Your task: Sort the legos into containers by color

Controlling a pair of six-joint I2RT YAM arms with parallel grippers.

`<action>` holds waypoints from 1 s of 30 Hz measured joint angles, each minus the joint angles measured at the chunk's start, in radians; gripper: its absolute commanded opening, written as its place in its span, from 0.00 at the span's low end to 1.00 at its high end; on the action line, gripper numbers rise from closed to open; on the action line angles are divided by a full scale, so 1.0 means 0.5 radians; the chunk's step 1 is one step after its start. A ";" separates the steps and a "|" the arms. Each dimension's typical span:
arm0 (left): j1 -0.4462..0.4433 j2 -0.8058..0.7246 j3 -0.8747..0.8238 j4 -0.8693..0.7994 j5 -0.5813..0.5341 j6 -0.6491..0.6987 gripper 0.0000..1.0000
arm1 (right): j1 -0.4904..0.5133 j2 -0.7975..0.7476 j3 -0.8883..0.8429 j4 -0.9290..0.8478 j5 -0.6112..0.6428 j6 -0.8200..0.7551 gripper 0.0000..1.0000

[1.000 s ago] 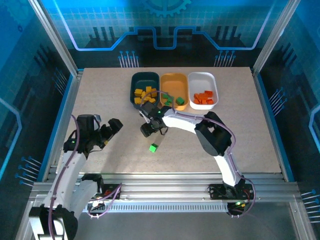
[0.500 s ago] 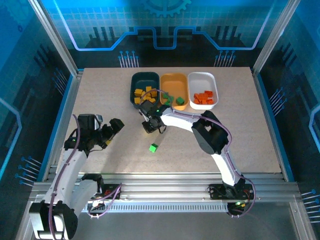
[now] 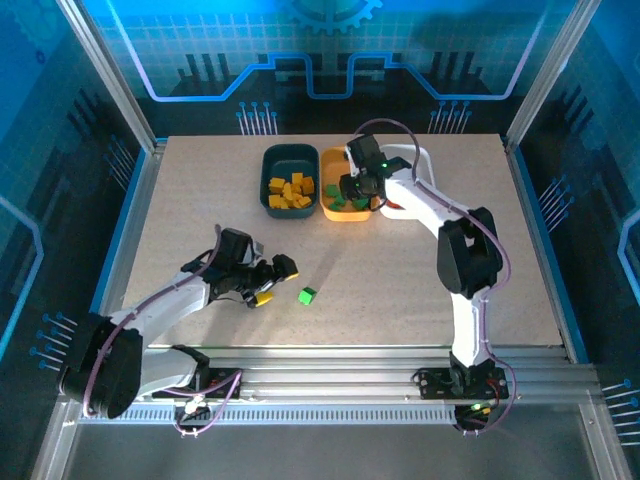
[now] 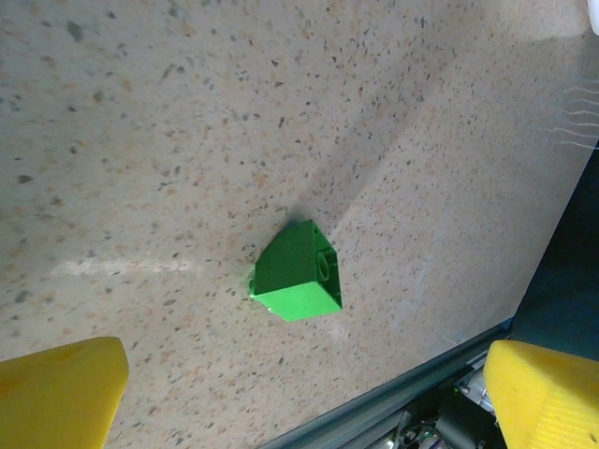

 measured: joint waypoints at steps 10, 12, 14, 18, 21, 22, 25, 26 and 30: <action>-0.012 -0.066 0.000 -0.011 -0.091 -0.005 0.99 | -0.046 0.241 0.329 -0.231 -0.102 0.025 0.62; -0.002 -0.143 0.000 -0.054 -0.150 -0.003 0.99 | -0.044 0.181 0.290 -0.220 -0.097 0.043 0.63; 0.031 -0.254 -0.010 -0.080 -0.209 -0.010 0.99 | -0.032 0.031 0.121 -0.169 -0.076 0.092 0.67; 0.246 -0.544 -0.094 -0.118 -0.314 -0.037 0.99 | 0.126 -0.481 -0.446 -0.074 0.080 0.320 0.77; 0.461 -0.705 -0.195 -0.151 -0.349 -0.072 0.99 | 0.486 -0.863 -0.877 0.005 0.204 0.615 0.80; 0.515 -0.735 -0.220 -0.169 -0.356 -0.072 0.99 | 0.636 -0.942 -0.986 0.031 0.222 0.728 0.81; 0.608 -0.748 -0.253 -0.208 -0.354 -0.070 0.99 | 1.020 -1.015 -1.209 0.082 0.243 1.041 0.83; 0.619 -0.736 -0.253 -0.216 -0.353 -0.069 0.99 | 1.102 -1.005 -1.250 0.085 0.248 1.125 0.83; 0.628 -0.653 -0.256 -0.215 -0.326 -0.069 0.99 | 1.312 -0.903 -1.288 0.082 0.292 1.417 0.85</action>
